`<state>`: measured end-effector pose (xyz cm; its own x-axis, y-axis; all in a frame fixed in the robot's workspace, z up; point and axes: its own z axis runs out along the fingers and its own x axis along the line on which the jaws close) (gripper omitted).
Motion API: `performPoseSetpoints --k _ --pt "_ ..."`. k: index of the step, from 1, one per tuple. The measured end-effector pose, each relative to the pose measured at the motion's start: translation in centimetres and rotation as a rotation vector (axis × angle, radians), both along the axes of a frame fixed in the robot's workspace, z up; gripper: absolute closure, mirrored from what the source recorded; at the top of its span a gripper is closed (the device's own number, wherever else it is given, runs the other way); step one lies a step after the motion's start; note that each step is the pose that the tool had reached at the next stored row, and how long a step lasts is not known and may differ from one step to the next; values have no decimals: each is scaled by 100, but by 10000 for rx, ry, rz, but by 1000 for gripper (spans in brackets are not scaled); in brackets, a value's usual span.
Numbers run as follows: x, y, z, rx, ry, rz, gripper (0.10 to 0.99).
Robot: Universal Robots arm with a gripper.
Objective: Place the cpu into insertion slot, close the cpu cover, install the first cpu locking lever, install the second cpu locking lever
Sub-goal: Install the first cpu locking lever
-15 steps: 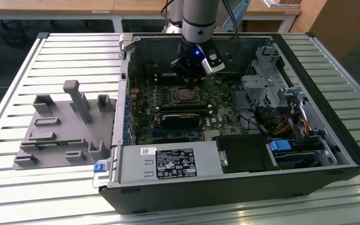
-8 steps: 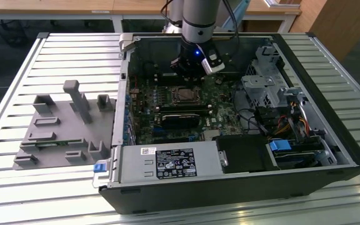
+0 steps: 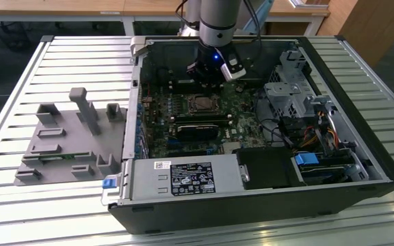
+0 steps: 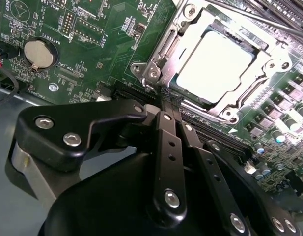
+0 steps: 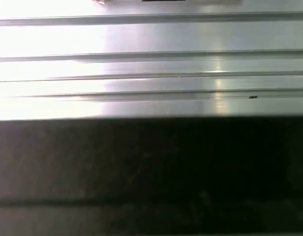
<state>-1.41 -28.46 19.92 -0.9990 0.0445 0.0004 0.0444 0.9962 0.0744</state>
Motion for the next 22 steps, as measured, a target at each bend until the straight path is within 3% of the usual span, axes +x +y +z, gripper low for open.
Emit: performPoseSetpoints --k 22 --pt "1 -12 13 17 -6 1 980"
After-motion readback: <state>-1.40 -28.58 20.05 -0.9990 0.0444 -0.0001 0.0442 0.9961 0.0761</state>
